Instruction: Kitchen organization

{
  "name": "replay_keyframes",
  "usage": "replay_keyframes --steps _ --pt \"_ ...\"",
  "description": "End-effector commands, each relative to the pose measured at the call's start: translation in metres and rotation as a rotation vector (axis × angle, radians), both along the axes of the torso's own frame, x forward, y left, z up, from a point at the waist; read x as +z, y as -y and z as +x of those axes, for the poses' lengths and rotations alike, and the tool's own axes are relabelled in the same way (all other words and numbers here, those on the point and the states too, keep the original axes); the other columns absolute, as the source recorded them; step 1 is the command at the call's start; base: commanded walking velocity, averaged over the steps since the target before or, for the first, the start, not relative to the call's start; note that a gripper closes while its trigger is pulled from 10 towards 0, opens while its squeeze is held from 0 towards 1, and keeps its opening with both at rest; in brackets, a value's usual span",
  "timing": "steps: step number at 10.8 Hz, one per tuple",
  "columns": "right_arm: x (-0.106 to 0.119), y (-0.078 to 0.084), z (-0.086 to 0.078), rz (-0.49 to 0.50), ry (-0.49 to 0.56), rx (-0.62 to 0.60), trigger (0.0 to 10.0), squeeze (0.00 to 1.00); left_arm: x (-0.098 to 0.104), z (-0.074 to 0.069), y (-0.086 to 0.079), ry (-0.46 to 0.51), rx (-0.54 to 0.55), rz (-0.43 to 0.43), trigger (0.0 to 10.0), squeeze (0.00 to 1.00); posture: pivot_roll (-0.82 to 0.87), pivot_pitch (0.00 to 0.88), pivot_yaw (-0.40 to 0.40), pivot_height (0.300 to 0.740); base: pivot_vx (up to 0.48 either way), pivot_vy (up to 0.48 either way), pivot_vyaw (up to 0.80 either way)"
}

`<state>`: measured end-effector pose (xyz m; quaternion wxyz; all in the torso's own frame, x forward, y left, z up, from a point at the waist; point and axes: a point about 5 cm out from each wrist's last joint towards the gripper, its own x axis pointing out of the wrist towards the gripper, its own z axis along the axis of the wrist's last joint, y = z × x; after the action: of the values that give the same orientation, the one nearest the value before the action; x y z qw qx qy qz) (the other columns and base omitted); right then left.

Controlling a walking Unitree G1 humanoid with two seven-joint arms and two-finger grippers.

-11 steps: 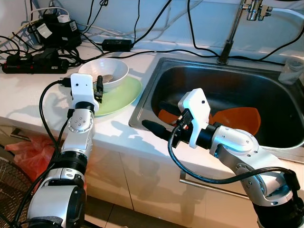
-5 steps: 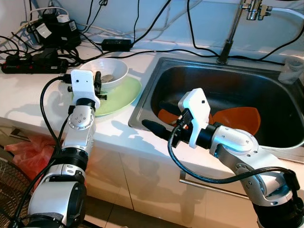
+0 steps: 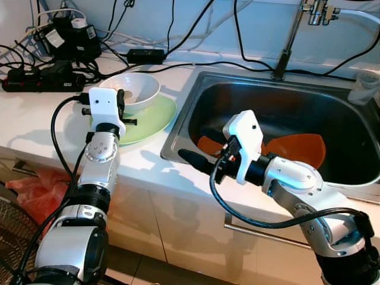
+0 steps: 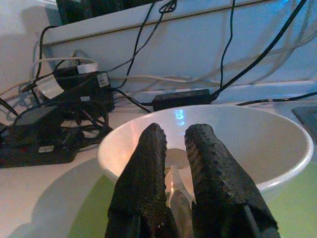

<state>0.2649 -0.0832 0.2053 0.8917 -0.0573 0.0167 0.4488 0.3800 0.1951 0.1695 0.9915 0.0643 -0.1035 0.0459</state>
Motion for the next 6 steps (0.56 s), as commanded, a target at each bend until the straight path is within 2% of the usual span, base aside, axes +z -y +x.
replay_keyframes --steps 1,3,4,5,6 --pt "0.004 0.003 0.003 0.003 0.021 -0.019 10.0 0.00 0.009 0.004 0.000 0.022 -0.007 -0.010 0.0 0.00 -0.10 0.000 0.056 0.740 0.000 0.000 0.00" --pt "0.004 0.004 0.004 0.003 0.025 -0.022 10.0 0.00 0.012 0.004 0.001 0.037 -0.009 -0.004 0.0 0.00 -0.10 0.000 0.055 0.740 0.000 0.000 0.00" --pt "0.004 0.004 0.004 0.004 0.027 -0.023 10.0 0.00 0.014 0.004 0.003 0.055 -0.015 0.021 0.0 0.00 -0.10 0.000 0.054 0.740 0.000 0.000 0.00" --pt "0.005 0.003 0.005 0.006 0.031 -0.022 10.0 0.00 0.019 0.002 0.010 0.096 -0.045 0.087 0.0 0.00 -0.10 0.000 0.053 0.740 0.000 0.000 0.00" --pt "0.006 0.003 0.005 0.008 0.033 -0.022 10.0 0.00 0.021 0.002 0.014 0.113 -0.059 0.103 0.0 0.00 -0.10 0.000 0.053 0.740 0.000 0.000 0.00"
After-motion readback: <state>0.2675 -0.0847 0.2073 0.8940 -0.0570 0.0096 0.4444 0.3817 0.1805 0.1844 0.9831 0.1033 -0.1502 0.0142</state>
